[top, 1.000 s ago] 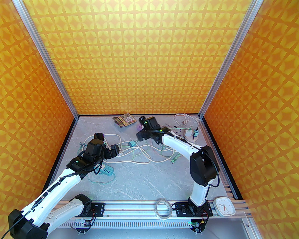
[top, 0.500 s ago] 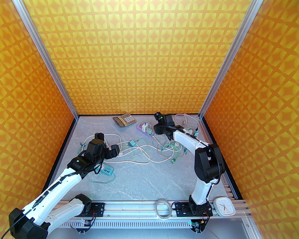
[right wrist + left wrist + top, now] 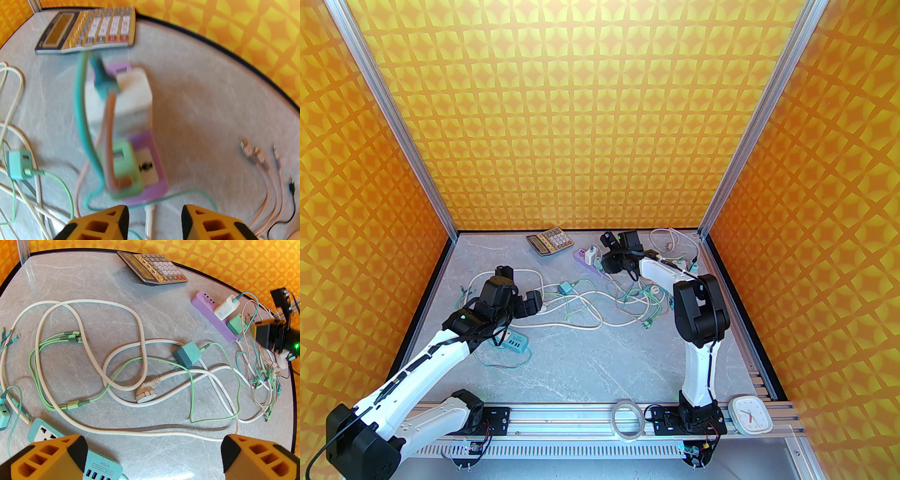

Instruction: Pull the plug off the socket

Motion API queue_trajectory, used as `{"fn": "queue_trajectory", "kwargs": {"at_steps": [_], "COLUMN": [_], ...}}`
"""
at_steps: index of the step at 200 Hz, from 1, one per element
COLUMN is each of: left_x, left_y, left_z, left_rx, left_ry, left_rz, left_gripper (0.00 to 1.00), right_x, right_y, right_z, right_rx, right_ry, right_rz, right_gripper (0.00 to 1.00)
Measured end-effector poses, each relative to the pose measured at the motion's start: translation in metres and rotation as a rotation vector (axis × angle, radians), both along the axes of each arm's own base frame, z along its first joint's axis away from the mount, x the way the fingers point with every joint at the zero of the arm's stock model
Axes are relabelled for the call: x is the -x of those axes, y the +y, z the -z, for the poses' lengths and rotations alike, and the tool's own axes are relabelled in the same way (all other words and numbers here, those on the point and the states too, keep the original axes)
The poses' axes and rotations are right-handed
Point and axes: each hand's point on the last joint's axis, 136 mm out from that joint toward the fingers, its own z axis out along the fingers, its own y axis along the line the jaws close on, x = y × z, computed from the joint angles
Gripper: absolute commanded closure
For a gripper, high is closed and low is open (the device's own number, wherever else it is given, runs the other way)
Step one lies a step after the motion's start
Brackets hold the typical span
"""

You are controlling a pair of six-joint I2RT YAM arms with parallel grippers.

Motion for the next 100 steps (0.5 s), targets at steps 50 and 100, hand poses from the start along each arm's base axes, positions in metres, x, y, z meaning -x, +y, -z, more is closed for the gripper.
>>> {"fn": "queue_trajectory", "kwargs": {"at_steps": [50, 100], "left_x": [-0.001, 0.000], "left_y": [0.000, 0.000], "left_z": [0.001, 0.001], "left_rx": [-0.005, -0.005], "left_ry": [0.004, 0.004], "left_rz": [0.002, 0.003], "left_gripper": [0.01, 0.01], "right_x": [-0.001, 0.003], "right_y": [0.006, 0.007], "right_z": [0.002, 0.010], "right_rx": [-0.004, -0.002], "right_ry": [0.034, 0.061], "right_rz": [-0.032, -0.048], "right_gripper": [0.58, 0.54]}}
